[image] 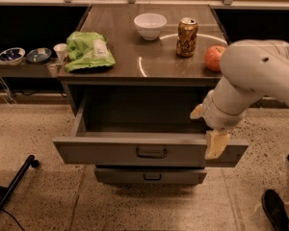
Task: Open top drawer
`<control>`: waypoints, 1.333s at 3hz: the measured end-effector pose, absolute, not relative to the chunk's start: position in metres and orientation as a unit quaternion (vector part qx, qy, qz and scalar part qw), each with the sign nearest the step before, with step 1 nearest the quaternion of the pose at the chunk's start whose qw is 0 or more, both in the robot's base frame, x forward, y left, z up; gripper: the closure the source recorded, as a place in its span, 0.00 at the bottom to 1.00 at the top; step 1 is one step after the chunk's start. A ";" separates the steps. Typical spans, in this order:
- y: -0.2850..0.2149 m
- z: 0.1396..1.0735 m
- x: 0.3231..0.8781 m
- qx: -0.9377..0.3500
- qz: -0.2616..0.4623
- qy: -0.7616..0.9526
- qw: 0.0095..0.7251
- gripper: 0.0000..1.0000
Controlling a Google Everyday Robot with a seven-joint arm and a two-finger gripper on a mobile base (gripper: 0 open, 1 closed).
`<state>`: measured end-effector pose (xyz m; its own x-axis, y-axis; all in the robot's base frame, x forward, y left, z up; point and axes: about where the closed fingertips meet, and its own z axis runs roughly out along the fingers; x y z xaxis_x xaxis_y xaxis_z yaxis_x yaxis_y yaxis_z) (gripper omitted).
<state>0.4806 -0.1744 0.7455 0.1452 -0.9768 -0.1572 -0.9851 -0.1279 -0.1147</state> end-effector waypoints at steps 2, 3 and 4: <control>-0.101 0.745 0.548 -0.755 0.039 0.644 0.112 0.47; -0.090 0.696 0.566 -0.727 0.063 0.677 0.100 0.70; -0.085 0.647 0.571 -0.707 0.082 0.697 0.089 0.94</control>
Offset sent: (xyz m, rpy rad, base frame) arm 0.1084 0.1238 -0.0311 0.0929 0.0495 -0.0191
